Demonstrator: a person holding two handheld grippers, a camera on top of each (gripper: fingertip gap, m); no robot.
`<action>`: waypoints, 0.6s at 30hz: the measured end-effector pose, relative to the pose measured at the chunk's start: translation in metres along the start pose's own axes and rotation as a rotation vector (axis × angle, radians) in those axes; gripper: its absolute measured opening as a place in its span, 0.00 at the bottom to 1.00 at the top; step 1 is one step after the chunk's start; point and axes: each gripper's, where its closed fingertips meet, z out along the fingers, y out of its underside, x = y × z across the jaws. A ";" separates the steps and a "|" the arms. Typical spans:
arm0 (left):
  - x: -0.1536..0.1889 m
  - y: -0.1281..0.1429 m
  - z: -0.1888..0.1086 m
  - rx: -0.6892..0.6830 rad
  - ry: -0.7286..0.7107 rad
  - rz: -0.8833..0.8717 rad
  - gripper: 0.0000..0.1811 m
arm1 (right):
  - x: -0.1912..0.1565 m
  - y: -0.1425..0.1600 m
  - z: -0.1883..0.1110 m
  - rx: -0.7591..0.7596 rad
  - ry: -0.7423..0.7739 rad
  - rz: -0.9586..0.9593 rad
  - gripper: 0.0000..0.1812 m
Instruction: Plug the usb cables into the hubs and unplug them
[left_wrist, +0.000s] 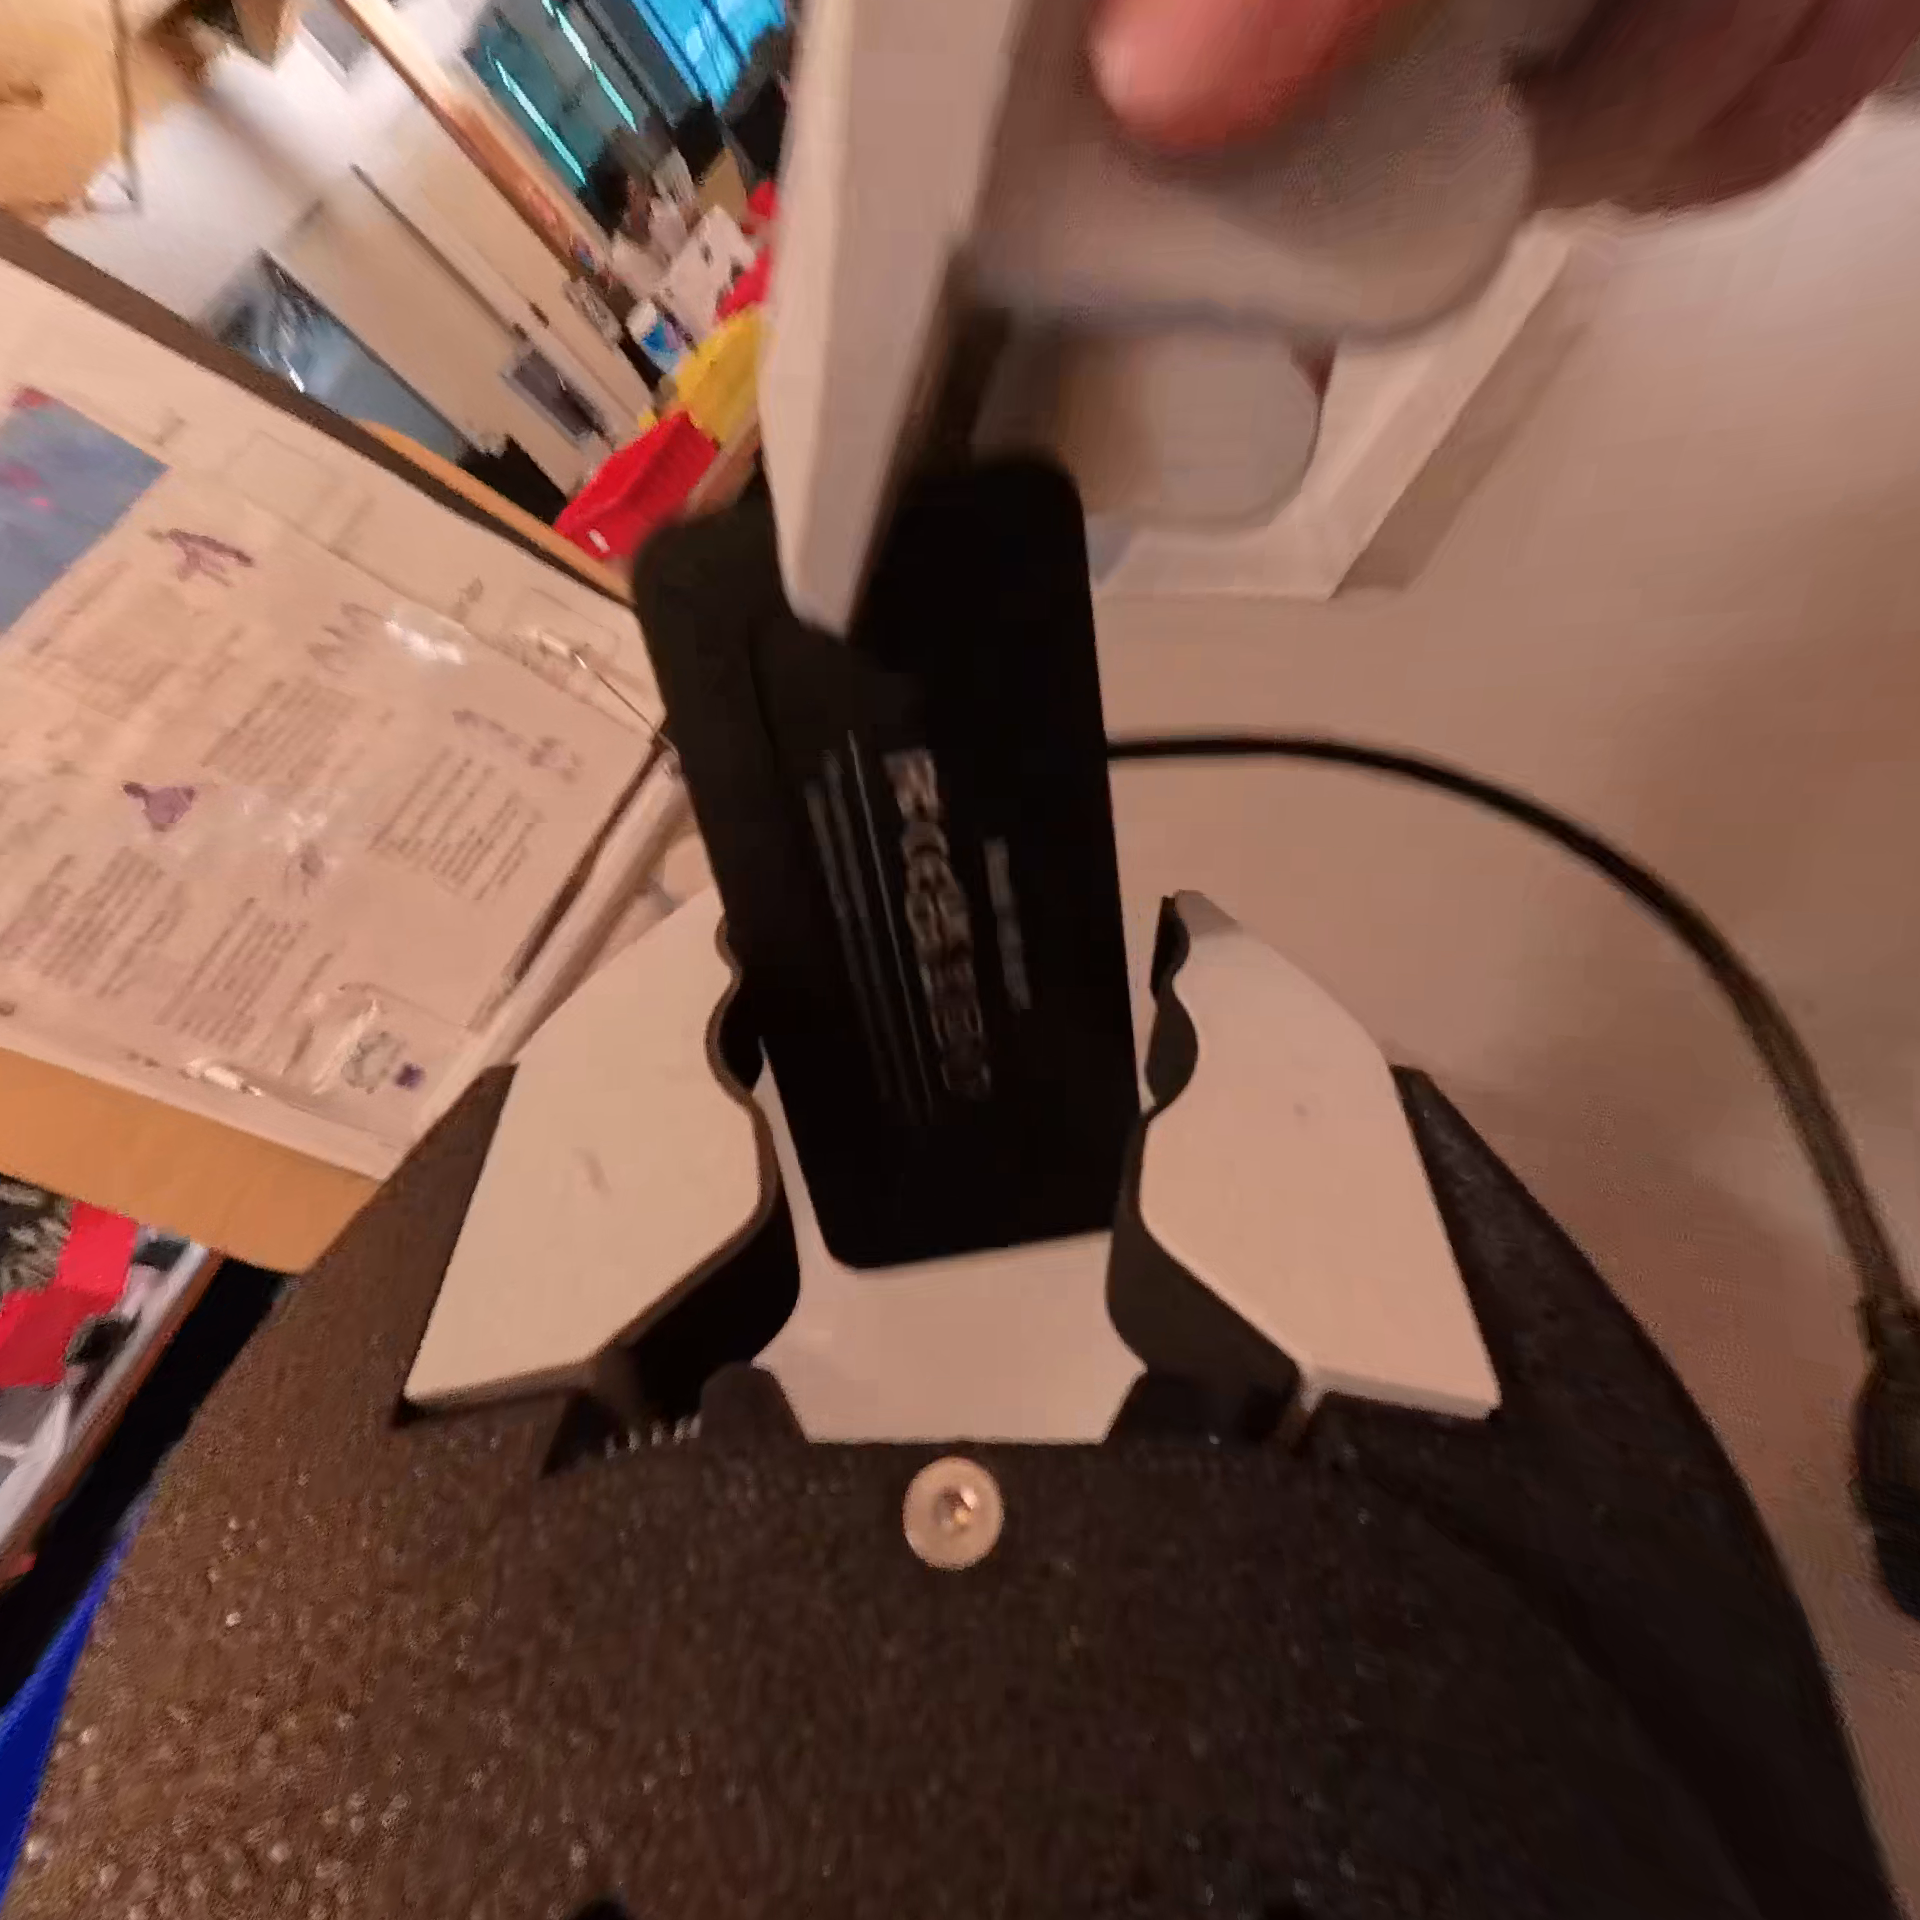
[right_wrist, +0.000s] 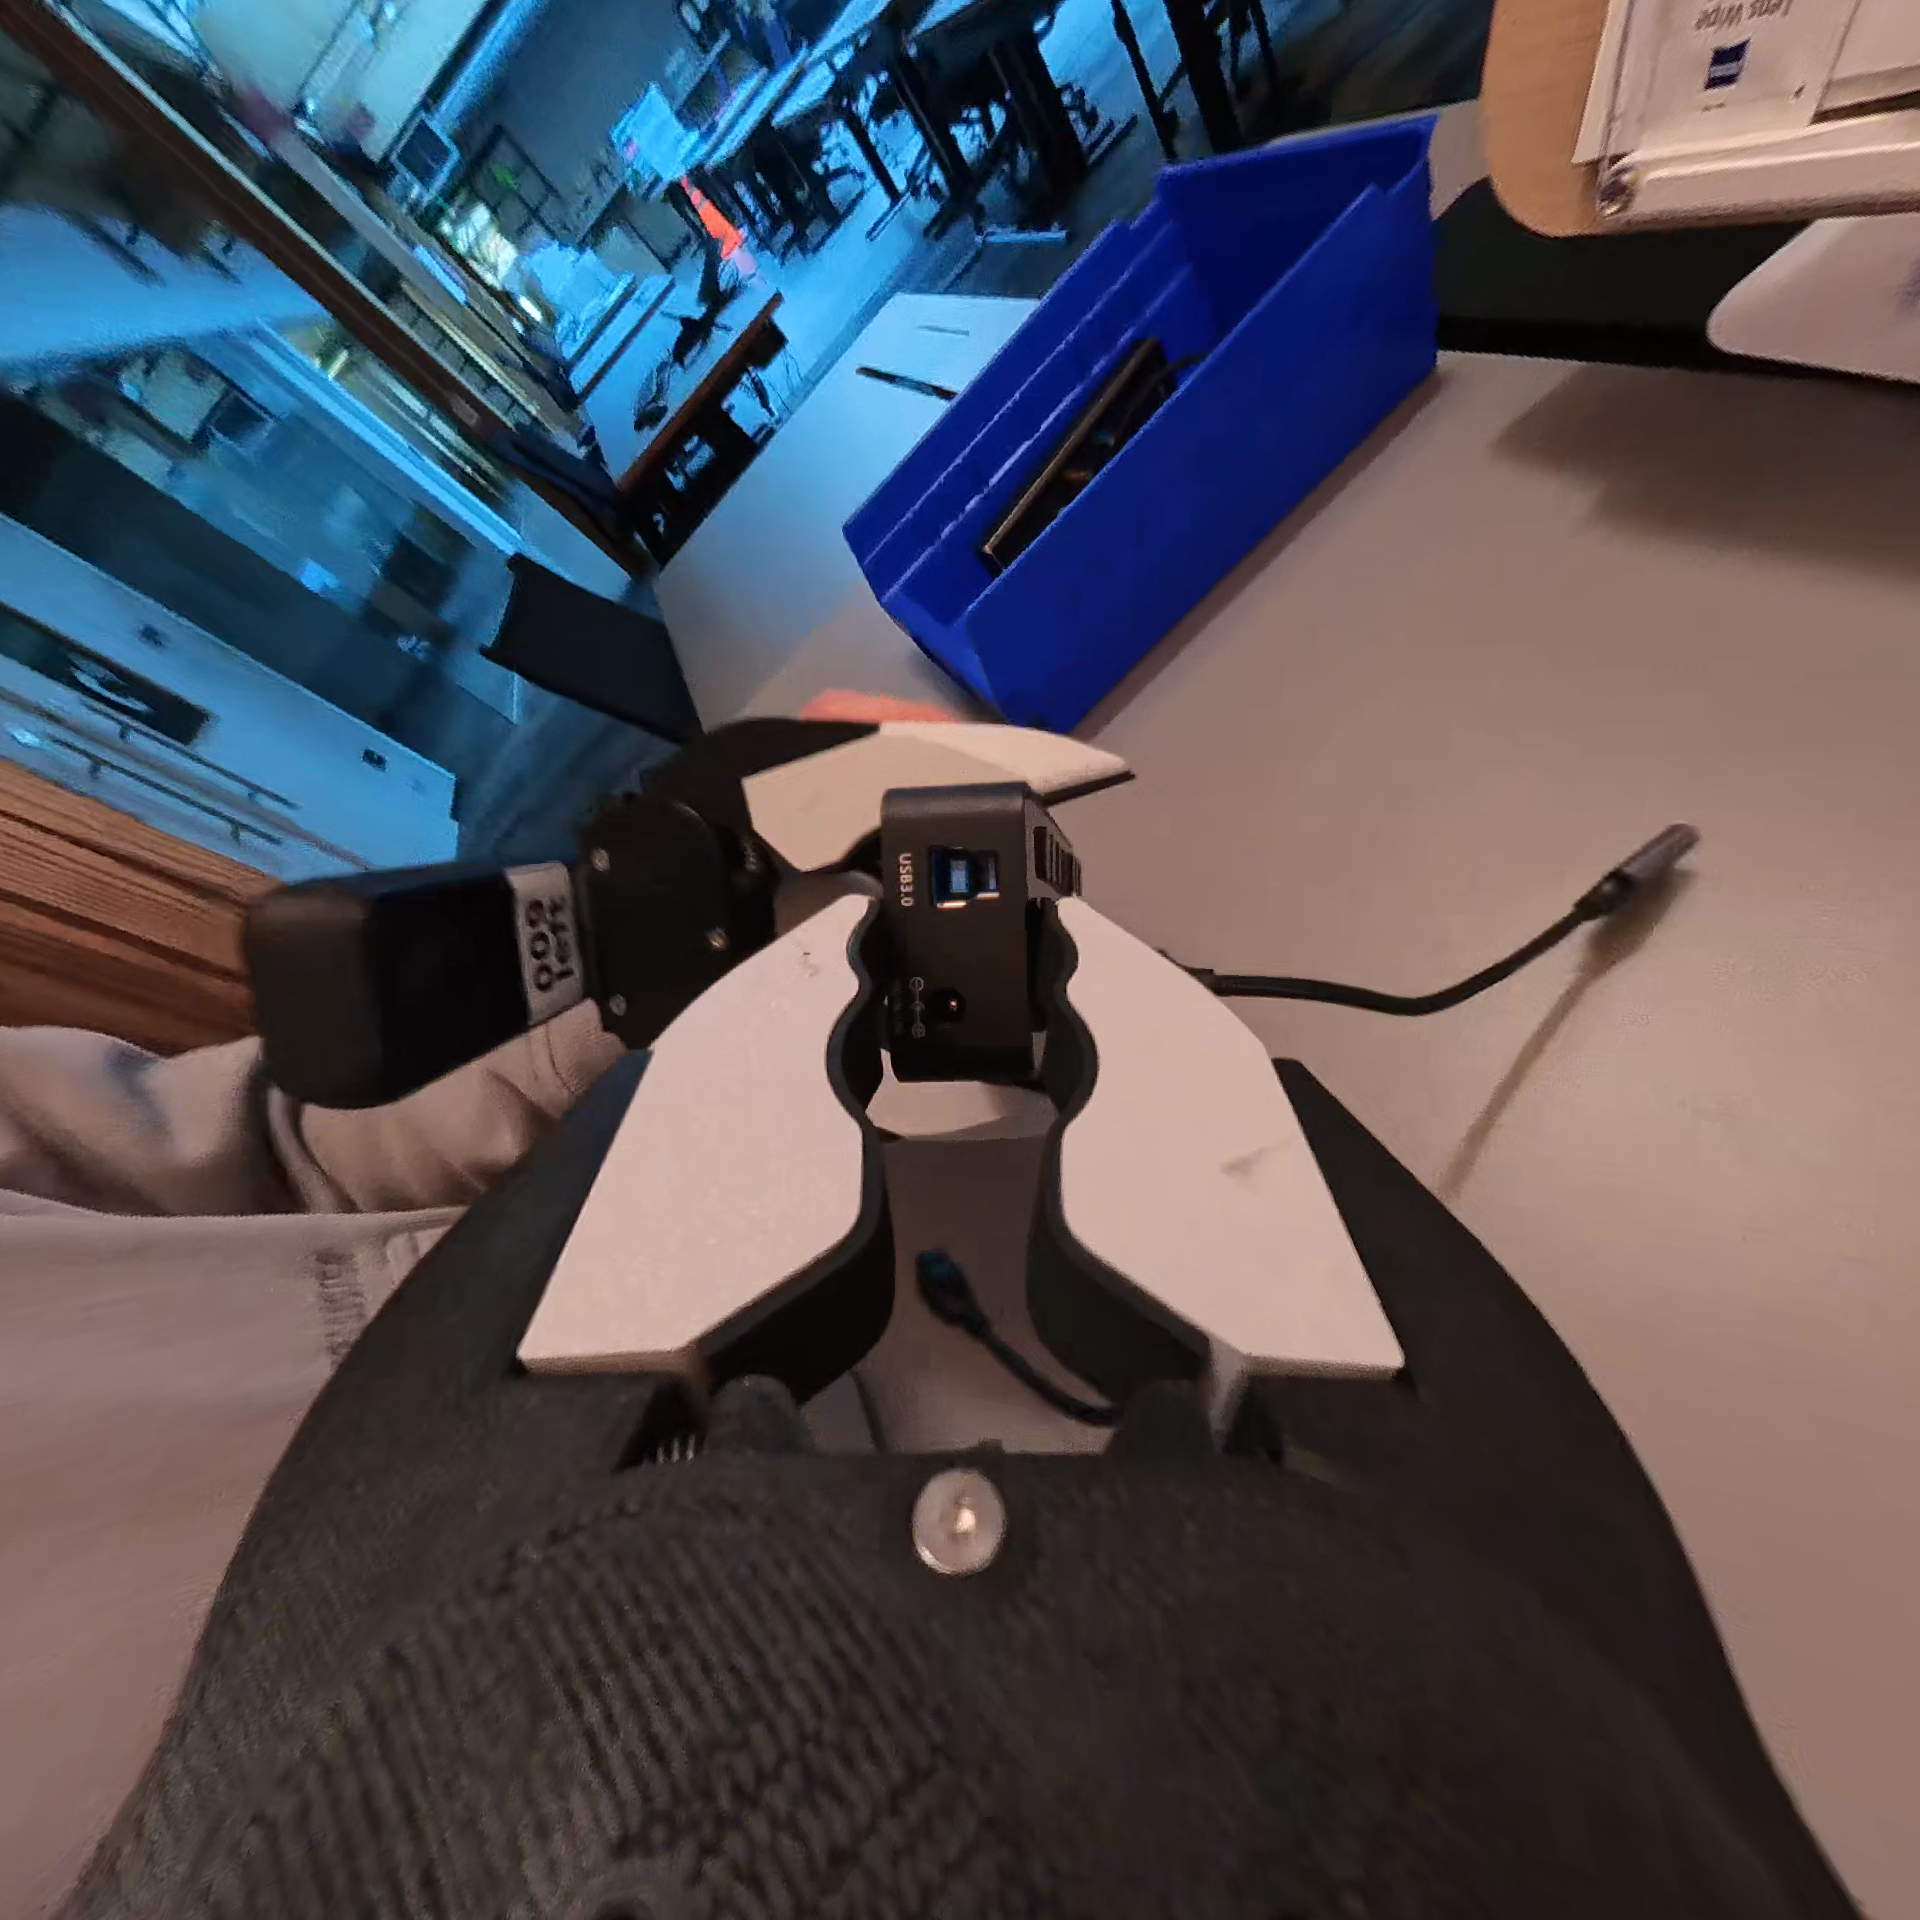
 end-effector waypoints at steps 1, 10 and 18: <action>0.003 0.004 0.000 -0.027 0.009 -0.023 0.41 | 0.000 -0.002 -0.004 0.007 0.013 0.002 0.15; 0.001 0.005 0.004 -0.151 -0.055 -0.294 0.39 | -0.004 0.003 0.007 0.022 0.070 0.004 0.15; 0.007 0.016 0.013 -0.194 -0.052 -0.369 0.39 | 0.003 0.007 0.014 -0.003 0.146 -0.005 0.16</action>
